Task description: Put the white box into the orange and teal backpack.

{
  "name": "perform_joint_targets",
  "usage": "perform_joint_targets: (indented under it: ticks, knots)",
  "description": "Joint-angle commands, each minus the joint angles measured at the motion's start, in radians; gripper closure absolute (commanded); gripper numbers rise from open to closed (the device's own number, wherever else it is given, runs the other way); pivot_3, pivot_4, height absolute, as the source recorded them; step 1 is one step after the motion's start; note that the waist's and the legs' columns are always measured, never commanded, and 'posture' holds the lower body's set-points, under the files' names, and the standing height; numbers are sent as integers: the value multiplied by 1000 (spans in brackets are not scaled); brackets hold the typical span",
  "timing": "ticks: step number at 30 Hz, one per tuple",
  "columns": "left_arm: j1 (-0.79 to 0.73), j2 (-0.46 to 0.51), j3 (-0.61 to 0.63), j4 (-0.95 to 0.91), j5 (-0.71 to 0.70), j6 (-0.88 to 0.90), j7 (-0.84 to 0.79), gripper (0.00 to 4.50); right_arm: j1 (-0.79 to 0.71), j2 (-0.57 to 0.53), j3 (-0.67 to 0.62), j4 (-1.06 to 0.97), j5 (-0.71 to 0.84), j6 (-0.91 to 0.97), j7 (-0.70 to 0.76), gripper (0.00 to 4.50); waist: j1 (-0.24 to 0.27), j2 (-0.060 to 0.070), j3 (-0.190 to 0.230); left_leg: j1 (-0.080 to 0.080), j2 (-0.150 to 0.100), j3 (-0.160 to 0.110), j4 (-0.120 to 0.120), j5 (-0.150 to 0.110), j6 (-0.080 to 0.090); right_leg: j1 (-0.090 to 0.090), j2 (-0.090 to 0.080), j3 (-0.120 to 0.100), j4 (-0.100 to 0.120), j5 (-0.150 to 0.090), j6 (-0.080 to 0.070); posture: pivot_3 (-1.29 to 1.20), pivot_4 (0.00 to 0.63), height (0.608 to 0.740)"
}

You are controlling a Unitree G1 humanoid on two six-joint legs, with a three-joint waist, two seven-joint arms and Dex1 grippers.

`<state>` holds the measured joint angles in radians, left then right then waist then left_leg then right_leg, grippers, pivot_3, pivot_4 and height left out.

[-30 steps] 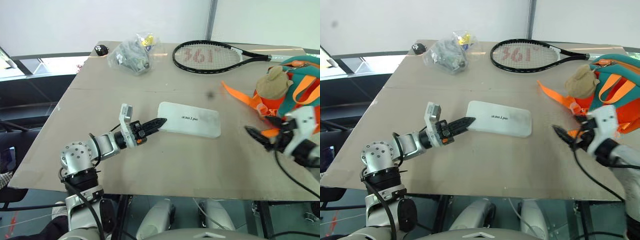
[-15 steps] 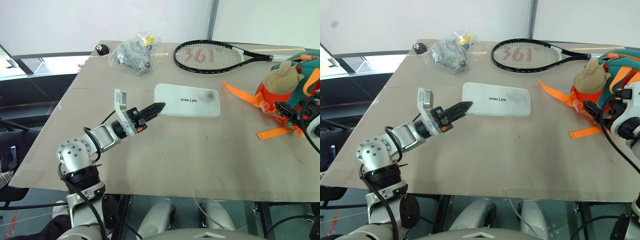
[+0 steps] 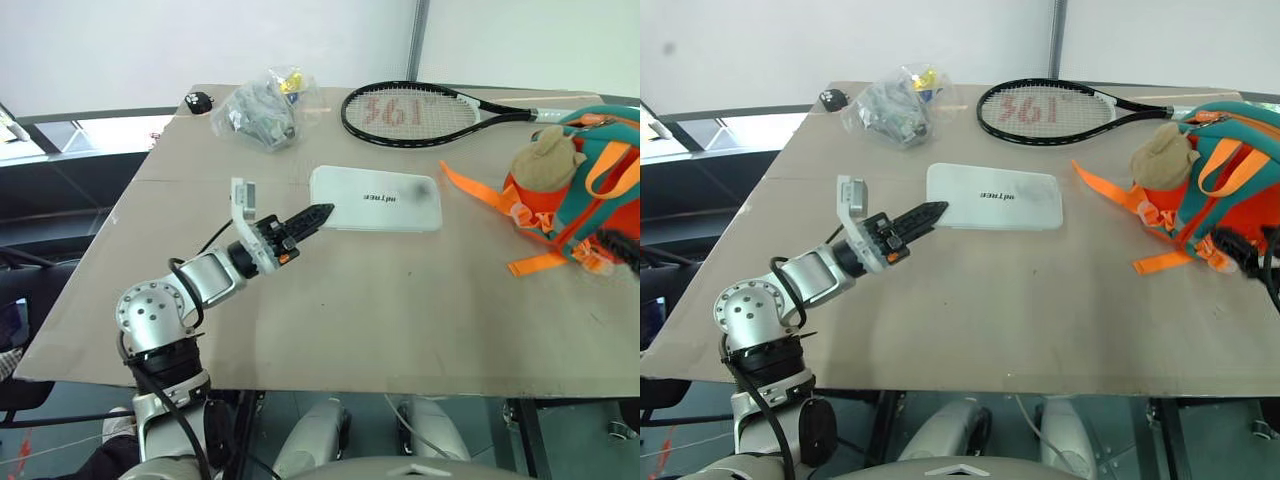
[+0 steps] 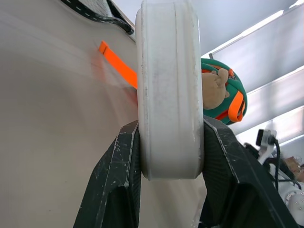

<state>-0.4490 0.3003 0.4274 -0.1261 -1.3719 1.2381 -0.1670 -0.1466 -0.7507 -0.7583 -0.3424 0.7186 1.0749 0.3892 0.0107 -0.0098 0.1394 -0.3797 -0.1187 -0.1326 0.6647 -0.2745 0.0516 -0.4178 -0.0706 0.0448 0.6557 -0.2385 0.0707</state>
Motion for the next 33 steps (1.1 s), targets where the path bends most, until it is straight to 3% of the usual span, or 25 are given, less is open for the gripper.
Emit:
perform_joint_targets:
  ticks: [1,7,10,12,16,17,23,28,33]
  knots:
    - [-19,18,1,-16,-46,-40,-4,3310,-98,47,72,36,-11,-90,-26,177,2,0,0,0,0,0,0,0,0,0,0,0,0,0,0,0,150,739]
    - [-6,26,3,-35,-51,-83,21,3311,-233,74,227,176,-114,-267,-14,177,4,0,0,-4,0,-1,0,0,0,-3,0,-1,-2,0,0,0,150,739]
    - [9,24,5,-53,-55,-112,37,3311,-285,75,294,261,-196,-399,0,1422,3,1,1,-4,0,0,0,0,0,-3,0,-1,-2,0,0,0,150,739]
    - [22,17,7,-68,-55,-136,50,3311,-309,86,327,307,-226,-470,23,2553,3,1,1,-3,0,0,0,0,0,-3,0,-1,-2,0,0,0,150,739]
    - [46,1,5,-99,-51,-186,75,3311,-354,82,385,391,-264,-575,95,4357,0,1,1,-3,0,0,0,0,0,-4,0,-1,-1,0,0,0,150,739]
    - [51,-4,4,-106,-49,-199,82,3311,-369,80,399,410,-265,-596,123,4500,-1,1,1,-3,0,0,0,0,0,-4,0,-1,-1,0,0,0,150,739]
    - [51,-49,4,-146,13,-345,86,3311,-517,127,478,461,-150,-667,425,4500,-14,2,2,-3,0,1,0,0,0,-4,0,-1,-1,0,0,0,150,739]
    - [18,-35,41,-140,6,-431,75,3311,-604,144,511,364,47,-511,618,4500,-23,2,2,-5,0,-1,-1,0,0,-6,0,-1,-2,0,0,0,150,739]
    - [-13,26,87,-143,-76,-452,91,3311,-639,115,514,263,223,-341,716,4500,-24,2,2,-17,0,-2,1,0,0,-17,0,-2,-1,0,0,0,150,739]
